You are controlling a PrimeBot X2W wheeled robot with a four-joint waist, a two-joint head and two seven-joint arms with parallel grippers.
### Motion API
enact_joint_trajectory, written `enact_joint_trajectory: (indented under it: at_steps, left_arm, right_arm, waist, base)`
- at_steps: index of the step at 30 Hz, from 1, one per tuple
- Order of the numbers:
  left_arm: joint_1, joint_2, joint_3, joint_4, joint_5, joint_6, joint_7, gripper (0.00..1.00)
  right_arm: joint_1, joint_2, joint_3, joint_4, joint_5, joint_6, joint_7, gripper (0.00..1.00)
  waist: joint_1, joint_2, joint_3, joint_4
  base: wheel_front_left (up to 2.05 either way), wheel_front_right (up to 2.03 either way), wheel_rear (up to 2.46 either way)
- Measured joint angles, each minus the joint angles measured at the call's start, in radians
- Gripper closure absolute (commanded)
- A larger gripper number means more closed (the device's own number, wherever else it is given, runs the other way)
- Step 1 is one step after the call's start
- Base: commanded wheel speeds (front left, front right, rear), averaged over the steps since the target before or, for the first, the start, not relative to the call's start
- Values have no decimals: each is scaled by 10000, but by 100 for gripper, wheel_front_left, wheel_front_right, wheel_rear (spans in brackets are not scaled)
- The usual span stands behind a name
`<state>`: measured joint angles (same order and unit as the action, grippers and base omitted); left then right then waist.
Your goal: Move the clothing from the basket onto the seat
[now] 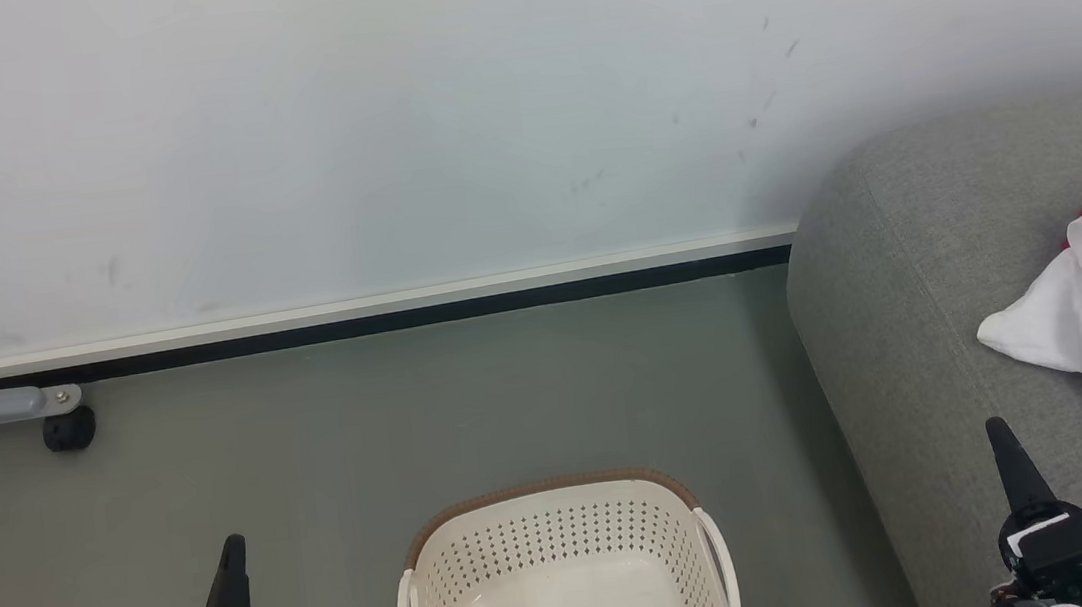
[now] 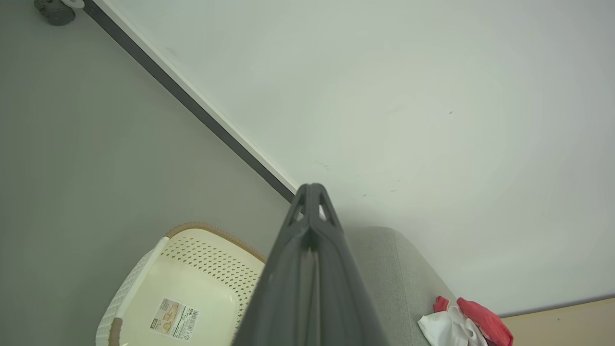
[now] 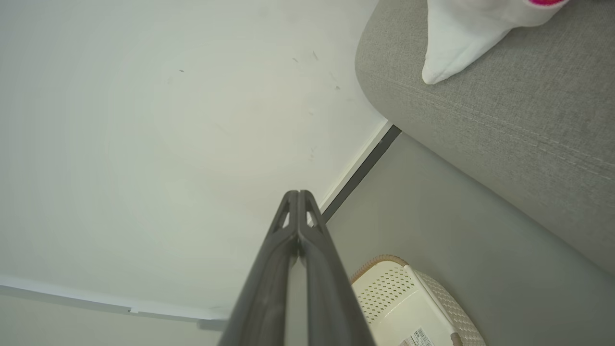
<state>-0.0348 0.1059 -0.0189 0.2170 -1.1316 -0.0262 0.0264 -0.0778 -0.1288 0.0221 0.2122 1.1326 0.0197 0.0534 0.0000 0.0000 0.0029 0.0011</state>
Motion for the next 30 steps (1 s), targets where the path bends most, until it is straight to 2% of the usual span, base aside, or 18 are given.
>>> enact_joint_trajectory:
  at_steps: [30]
  left_arm:
    - [-324, -497, 884, 633, -3747, -794, 706, 100]
  right_arm:
    - [-133, 675, -1266, 675, 3779, 796, 485, 100]
  waist:
    - [0, 0, -9, -9]
  base:
    - [0, 0, 0]
